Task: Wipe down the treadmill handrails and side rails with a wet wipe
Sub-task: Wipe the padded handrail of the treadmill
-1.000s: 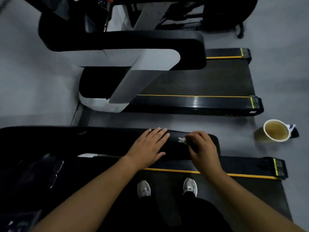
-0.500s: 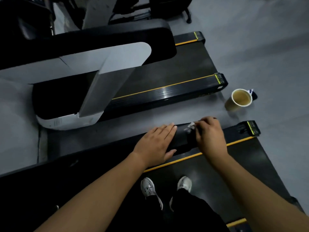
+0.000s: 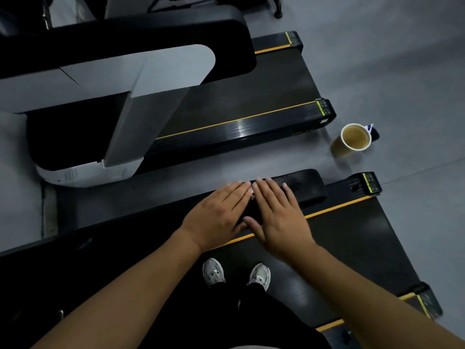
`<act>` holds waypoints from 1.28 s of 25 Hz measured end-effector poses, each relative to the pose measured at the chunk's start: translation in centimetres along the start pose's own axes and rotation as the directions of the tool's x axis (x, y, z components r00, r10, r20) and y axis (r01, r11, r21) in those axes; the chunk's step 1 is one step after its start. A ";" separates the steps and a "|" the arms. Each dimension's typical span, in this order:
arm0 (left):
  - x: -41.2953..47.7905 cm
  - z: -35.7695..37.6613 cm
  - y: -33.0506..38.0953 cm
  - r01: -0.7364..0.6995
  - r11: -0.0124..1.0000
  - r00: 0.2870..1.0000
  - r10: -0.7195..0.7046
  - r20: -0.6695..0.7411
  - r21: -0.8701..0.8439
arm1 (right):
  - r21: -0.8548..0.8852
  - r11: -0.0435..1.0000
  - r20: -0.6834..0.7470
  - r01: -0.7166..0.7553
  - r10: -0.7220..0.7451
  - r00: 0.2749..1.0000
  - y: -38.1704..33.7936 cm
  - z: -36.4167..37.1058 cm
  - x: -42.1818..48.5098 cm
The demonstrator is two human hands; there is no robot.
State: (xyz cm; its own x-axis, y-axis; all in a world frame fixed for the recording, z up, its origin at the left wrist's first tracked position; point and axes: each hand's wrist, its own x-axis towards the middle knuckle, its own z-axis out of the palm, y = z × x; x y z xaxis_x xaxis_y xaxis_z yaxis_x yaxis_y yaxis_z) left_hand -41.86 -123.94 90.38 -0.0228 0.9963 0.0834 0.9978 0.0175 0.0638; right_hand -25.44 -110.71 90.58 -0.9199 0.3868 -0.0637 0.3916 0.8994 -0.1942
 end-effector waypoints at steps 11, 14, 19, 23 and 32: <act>0.2 -0.5 0.2 0.032 0.999 0.999 -0.032 -0.027 0.020 | -0.004 1.000 0.017 0.000 0.000 1.000 1.4 -0.4 1.1; 0.2 -0.5 0.4 0.033 0.998 0.999 -0.031 -0.038 0.054 | -0.021 0.991 -0.101 -0.133 0.130 0.986 4.5 -0.3 -1.3; 0.2 -0.4 0.4 0.025 0.998 0.999 -0.023 -0.030 0.056 | -0.060 0.997 -0.009 0.038 -0.039 0.999 0.4 0.5 -1.7; 0.2 -0.5 0.6 0.031 0.997 0.999 -0.029 -0.027 0.073 | -0.111 0.985 -0.072 -0.133 0.126 0.989 4.3 -0.3 -3.2; 0.3 -0.4 0.5 0.017 0.996 0.998 -0.012 -0.058 0.086 | -0.131 0.978 -0.065 -0.160 0.153 0.986 3.6 0.4 -3.8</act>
State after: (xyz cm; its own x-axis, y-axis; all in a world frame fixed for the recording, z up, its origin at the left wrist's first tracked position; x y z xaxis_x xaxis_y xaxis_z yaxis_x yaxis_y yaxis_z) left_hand -41.38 -123.68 90.83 -0.0385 0.9894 0.1403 0.9989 0.0418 -0.0206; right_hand -20.53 -109.02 89.74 -0.8463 0.5320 -0.0288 0.5327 0.8447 -0.0512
